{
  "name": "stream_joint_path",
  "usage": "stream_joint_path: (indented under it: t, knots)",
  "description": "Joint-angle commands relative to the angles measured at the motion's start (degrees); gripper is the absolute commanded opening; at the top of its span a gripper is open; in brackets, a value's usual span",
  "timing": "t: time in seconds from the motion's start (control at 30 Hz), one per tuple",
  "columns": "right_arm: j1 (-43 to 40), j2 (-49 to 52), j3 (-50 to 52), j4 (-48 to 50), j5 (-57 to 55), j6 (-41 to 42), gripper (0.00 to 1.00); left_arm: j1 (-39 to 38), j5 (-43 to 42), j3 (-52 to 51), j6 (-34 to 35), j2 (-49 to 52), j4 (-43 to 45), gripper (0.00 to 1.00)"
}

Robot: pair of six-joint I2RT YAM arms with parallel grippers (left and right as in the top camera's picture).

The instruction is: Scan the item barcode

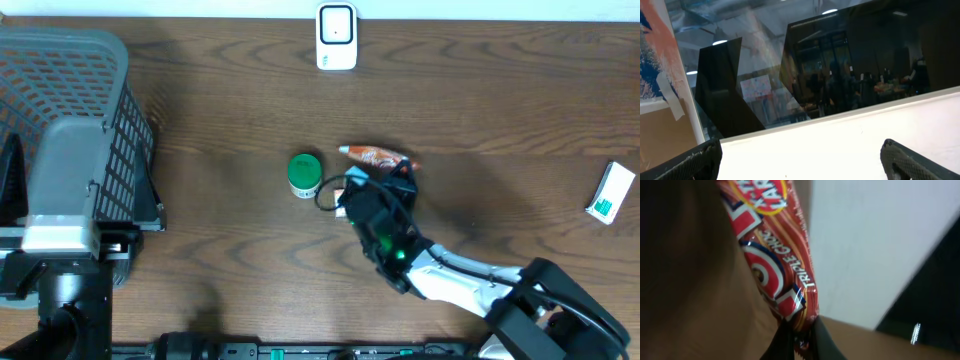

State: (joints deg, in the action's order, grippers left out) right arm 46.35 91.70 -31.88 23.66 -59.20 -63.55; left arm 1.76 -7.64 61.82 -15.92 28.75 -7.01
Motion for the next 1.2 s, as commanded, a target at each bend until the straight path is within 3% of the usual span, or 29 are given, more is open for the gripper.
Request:
stream_joint_path:
  t: [0.0,0.23,0.3,0.33,0.4,0.5,0.67,0.93,1.17]
  knots:
    - [5.4,1.8,-0.2,-6.3,1.8,-0.8,0.02,-0.2,-0.7,0.1,0.1,-0.6,0.6,0.99]
    - [11.2,5.7,-0.2,-10.9,-1.0,-0.8,0.02,-0.2,-0.7,0.1,0.1,-0.6,0.7,0.99]
    - [13.1,5.9,-0.2,-10.9,-2.1,-0.8,0.15,-0.2,-0.7,0.1,0.1,-0.6,0.7,0.99]
    - [14.1,5.8,-0.2,-10.9,-2.5,-0.8,0.36,-0.2,-0.7,0.1,0.1,-0.6,0.7,0.99]
    - [16.1,5.8,-0.2,-10.5,-4.2,-0.2,0.52,-0.2,-0.7,0.1,0.1,-0.6,0.7,0.99]
    - [18.7,5.7,-0.2,-9.1,-7.0,2.9,0.66,-0.2,-0.7,0.1,0.1,-0.6,0.7,0.99]
    - [22.9,5.2,-0.2,-2.4,-14.0,9.4,0.98,-0.2,-0.7,0.1,0.1,-0.6,0.7,0.99]
    - [22.9,0.1,-0.2,0.1,-21.9,20.8,0.99,-0.2,-0.7,0.1,0.1,-0.6,0.7,0.99]
    - [16.8,-6.0,-0.2,-2.1,-21.3,35.6,0.99,-0.2,-0.7,0.1,0.1,-0.6,0.7,0.99]
